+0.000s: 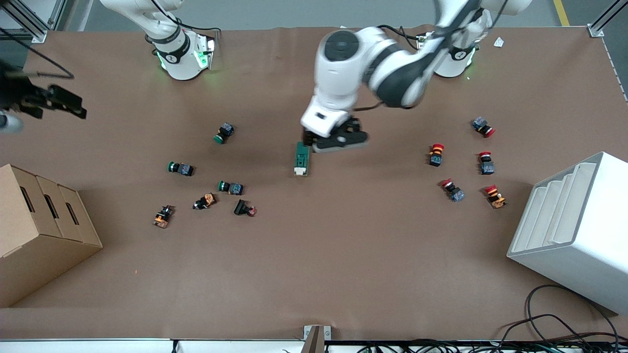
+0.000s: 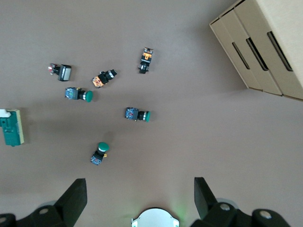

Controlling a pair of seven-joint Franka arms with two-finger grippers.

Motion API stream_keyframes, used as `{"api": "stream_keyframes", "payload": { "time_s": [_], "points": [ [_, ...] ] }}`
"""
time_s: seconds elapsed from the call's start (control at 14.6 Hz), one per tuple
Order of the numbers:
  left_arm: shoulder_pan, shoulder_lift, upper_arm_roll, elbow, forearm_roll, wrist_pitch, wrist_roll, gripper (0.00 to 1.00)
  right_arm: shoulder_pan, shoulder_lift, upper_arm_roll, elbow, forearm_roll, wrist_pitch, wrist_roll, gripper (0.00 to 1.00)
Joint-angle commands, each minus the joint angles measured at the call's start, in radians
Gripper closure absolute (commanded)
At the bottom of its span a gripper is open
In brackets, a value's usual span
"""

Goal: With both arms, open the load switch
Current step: 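Lower the left gripper over the switch while the right gripper reaches in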

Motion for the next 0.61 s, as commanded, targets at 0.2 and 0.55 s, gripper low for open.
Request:
{"api": "stream_keyframes", "payload": {
  "time_s": [0.2, 0.55],
  "points": [
    [-0.183, 0.149, 0.004, -0.005, 0.420, 0.026, -0.392, 0.00, -0.052, 0.100, 0.013, 0.009, -0.013, 0.134, -0.034, 0.00],
    [-0.269, 0.229, 0.002, -0.033, 0.663, 0.069, -0.616, 0.01, 0.066, 0.129, 0.014, -0.055, -0.039, 0.176, 0.129, 0.00]
  ]
}}
